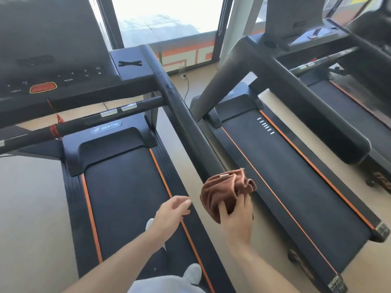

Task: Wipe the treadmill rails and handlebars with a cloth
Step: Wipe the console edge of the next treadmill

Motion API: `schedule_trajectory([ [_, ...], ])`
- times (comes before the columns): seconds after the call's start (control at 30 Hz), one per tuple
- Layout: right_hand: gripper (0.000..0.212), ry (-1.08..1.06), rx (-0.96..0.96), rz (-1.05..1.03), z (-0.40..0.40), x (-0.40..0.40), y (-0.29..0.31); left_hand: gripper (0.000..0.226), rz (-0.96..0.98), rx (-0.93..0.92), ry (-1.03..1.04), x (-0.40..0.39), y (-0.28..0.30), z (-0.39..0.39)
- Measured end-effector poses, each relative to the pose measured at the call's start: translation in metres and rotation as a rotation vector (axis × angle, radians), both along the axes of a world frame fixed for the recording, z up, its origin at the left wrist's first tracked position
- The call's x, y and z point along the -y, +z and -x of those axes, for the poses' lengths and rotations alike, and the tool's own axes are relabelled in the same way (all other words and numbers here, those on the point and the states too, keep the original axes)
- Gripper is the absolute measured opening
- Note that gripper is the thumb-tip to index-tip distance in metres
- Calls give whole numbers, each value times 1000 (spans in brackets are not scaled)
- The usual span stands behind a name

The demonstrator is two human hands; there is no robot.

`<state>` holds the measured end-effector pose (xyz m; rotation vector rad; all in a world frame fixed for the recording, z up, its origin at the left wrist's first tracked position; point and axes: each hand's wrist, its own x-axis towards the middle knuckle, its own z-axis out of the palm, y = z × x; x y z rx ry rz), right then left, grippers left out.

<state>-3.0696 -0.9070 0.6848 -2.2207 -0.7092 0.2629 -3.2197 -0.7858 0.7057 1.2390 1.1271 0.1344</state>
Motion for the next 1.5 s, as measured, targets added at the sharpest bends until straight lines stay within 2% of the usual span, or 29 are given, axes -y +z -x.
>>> schedule_trajectory([
  [0.07,55,72,234,193,-8,-12,-4,19,-7,2,-9,-8,-1,-4],
  [0.17,75,279,474,410,-21,-34,-4,19,-8,16,-3,-27,-4,-17],
  [0.23,83,374,579,509,-31,-52,-5,21,-21,28,-18,-43,-6,-28],
  [0.3,85,428,605,563,-36,-76,-2,23,-23,45,-29,-60,-7,-36],
  [0.47,83,428,592,582,-38,-143,0,19,-32,98,-61,-131,-5,-44],
  [0.63,77,448,591,586,-46,-223,7,14,-125,88,-126,-216,4,-30],
  [0.8,54,402,406,461,-56,-304,20,12,-236,92,-114,-286,20,-14],
  [0.9,50,356,257,377,-65,-347,32,12,-287,108,-58,-312,26,-11],
  [1.17,50,488,228,373,-85,-436,37,14,-353,142,17,-362,31,-12],
  [1.4,52,724,188,337,-115,-513,39,15,-325,146,115,-401,30,-41],
  [1.5,50,776,123,293,-126,-547,38,15,-377,156,133,-421,33,-52],
])
